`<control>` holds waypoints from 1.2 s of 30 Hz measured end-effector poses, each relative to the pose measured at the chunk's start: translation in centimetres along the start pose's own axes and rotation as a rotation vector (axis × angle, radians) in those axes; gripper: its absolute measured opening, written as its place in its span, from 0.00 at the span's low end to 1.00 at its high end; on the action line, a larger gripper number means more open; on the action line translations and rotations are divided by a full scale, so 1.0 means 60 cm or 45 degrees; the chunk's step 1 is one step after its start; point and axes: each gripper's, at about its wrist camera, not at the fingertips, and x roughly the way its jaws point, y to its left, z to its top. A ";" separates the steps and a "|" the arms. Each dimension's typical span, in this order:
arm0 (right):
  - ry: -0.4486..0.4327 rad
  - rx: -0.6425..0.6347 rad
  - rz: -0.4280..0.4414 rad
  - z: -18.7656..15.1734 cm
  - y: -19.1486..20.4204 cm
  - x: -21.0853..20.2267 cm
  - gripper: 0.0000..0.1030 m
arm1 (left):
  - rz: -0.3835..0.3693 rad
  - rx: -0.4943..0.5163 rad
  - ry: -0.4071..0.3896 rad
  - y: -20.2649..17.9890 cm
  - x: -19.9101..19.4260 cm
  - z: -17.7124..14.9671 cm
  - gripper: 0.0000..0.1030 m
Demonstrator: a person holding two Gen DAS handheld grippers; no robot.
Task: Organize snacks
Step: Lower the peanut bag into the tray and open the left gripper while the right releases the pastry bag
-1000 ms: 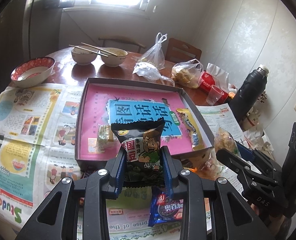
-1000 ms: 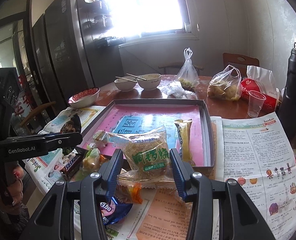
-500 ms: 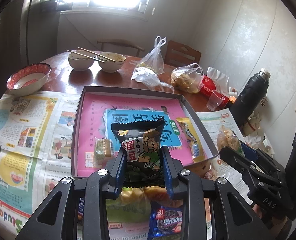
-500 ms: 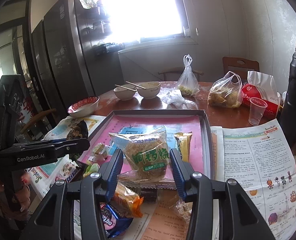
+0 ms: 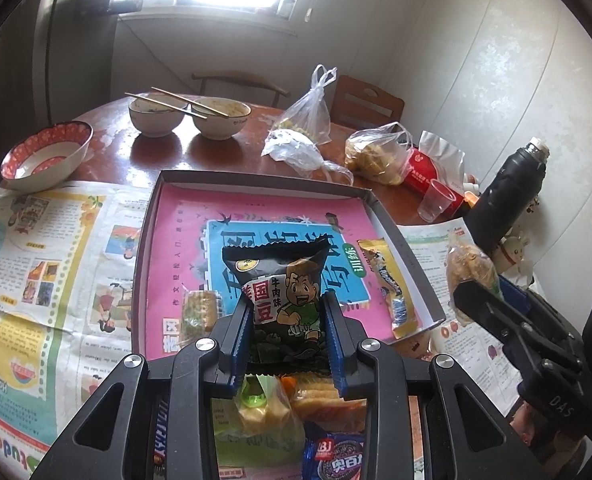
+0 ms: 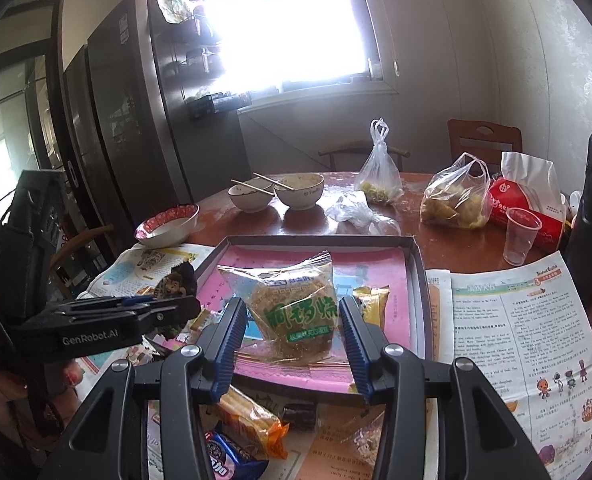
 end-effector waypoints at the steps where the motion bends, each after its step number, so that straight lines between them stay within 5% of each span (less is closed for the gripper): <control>1: -0.001 0.001 0.001 0.001 0.000 0.001 0.46 | 0.002 0.000 0.005 0.000 0.004 0.001 0.33; 36: 0.104 0.057 -0.016 -0.012 -0.027 0.069 0.46 | 0.032 0.032 0.162 -0.007 0.099 -0.011 0.33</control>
